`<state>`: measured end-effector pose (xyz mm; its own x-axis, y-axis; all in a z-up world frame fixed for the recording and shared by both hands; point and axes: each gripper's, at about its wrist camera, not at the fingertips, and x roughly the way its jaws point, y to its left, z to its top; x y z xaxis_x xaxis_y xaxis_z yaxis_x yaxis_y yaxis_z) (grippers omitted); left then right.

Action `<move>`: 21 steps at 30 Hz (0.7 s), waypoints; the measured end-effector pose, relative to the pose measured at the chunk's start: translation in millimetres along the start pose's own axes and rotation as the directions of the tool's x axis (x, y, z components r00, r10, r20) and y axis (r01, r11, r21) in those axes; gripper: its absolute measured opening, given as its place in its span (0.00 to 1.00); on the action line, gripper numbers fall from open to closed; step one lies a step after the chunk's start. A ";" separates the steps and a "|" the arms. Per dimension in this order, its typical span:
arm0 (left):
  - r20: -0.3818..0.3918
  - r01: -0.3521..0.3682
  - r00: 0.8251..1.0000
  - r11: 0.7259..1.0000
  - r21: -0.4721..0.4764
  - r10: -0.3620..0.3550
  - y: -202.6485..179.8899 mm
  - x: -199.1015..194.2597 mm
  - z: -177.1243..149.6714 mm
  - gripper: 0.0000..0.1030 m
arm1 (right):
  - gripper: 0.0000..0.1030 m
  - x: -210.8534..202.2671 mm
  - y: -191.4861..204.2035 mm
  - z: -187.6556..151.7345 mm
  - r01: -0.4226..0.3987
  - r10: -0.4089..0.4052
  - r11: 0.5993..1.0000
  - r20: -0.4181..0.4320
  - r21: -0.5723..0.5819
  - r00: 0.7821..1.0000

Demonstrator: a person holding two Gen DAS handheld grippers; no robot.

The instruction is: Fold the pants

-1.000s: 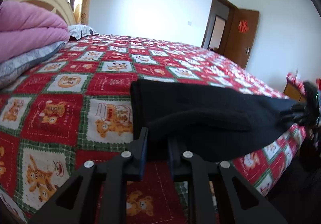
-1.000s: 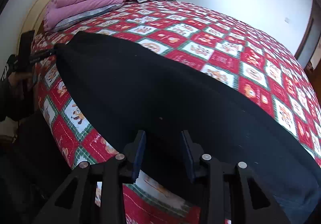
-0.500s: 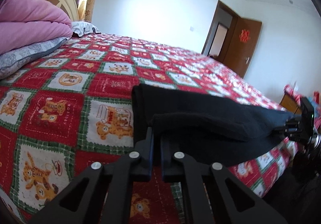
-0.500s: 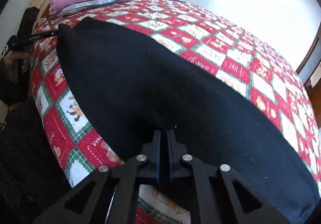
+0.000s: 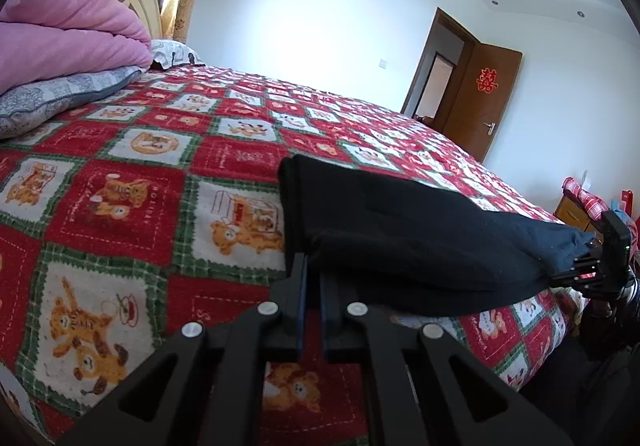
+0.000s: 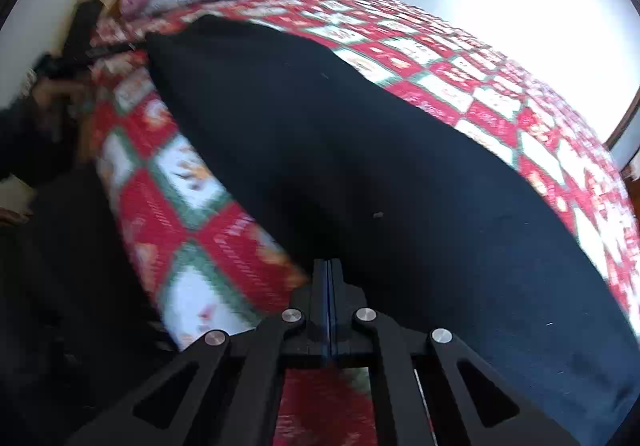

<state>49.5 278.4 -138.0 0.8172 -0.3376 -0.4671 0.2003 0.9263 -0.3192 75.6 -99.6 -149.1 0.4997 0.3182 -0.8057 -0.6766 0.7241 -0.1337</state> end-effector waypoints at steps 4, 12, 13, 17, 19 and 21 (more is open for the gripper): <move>-0.012 -0.010 1.000 1.000 0.013 0.010 -1.5 1.3 -2.1 0.06 | 0.00 -2.5 10.6 0.6 0.015 -0.015 0.999 0.004 -0.037 1.000; -0.023 -0.164 0.986 0.986 -0.042 0.163 24.3 -28.4 -5.4 0.17 | 0.07 -5.1 5.1 -4.7 0.059 -0.058 0.998 0.049 -0.023 0.997; -0.018 -0.164 0.986 0.985 -0.052 0.163 25.5 -30.0 -4.9 0.20 | 0.23 -7.3 6.5 -4.5 0.082 -0.079 0.996 0.066 -0.038 0.995; 0.004 -0.133 0.991 0.990 -0.039 0.133 2.4 -29.2 7.4 0.33 | 0.58 -13.8 3.1 -4.5 0.091 -0.087 0.995 0.113 -0.030 0.990; 0.017 -0.093 0.996 0.996 0.017 0.092 -22.5 -24.0 15.3 0.42 | 0.58 -17.0 -3.6 -4.3 0.102 -0.101 0.995 0.125 -0.006 0.987; 0.014 -0.061 0.998 0.996 0.071 0.060 -47.7 -15.3 20.6 0.54 | 0.58 -16.3 -12.8 -3.9 0.110 -0.112 0.994 0.105 0.024 0.988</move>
<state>38.6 242.8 -98.6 0.8353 -0.2792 -0.4736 0.1883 0.9546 -0.2307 74.0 -116.5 -136.4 0.6264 0.2975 -0.7205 -0.6045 0.7690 -0.2080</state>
